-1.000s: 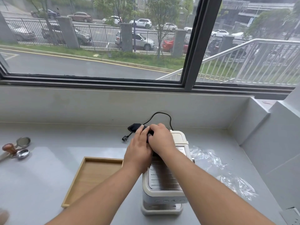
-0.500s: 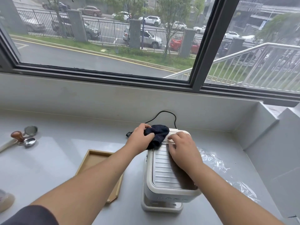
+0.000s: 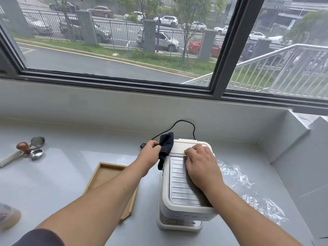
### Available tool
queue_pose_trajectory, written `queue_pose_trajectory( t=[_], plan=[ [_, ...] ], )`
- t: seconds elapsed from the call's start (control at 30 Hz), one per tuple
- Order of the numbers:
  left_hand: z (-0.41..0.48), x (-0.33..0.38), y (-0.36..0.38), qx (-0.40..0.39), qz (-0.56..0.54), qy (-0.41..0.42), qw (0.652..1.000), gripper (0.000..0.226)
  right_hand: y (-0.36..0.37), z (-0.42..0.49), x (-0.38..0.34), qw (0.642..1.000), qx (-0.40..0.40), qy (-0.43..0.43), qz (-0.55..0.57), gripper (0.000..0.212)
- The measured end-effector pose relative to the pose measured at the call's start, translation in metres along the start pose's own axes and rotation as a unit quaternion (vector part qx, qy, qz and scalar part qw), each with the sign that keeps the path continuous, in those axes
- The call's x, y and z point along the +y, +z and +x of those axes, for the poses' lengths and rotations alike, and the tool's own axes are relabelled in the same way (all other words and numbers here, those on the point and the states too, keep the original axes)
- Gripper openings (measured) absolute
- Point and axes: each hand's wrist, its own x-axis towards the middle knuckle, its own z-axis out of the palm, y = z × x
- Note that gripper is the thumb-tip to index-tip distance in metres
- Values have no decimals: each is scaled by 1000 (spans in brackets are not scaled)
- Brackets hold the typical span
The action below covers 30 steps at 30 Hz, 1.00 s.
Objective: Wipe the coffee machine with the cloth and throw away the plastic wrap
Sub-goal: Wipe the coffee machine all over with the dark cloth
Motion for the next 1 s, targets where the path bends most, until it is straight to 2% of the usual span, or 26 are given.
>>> queue_pose_trajectory(
  t=[0.1,0.27,0.37,0.5,0.83,1.0],
  plan=[
    [3,-15,0,-31,-26,-1,999,13,0,-1,0,1000,3,3,2,20],
    [8,-44,7,-30,21,2,999,13,1,1,1,1000,3,5,-5,20],
    [11,-55,9,-19,99,-2,995,9,3,2,1,1000,2,10,-1,21],
    [18,-69,12,-11,253,2,967,6,4,4,2,1000,-4,14,7,22],
    [33,-120,31,-30,302,-22,953,17,6,5,5,1000,-7,20,18,23],
    [34,-137,34,-15,407,-52,912,22,6,5,6,1000,-6,20,21,24]
  ],
)
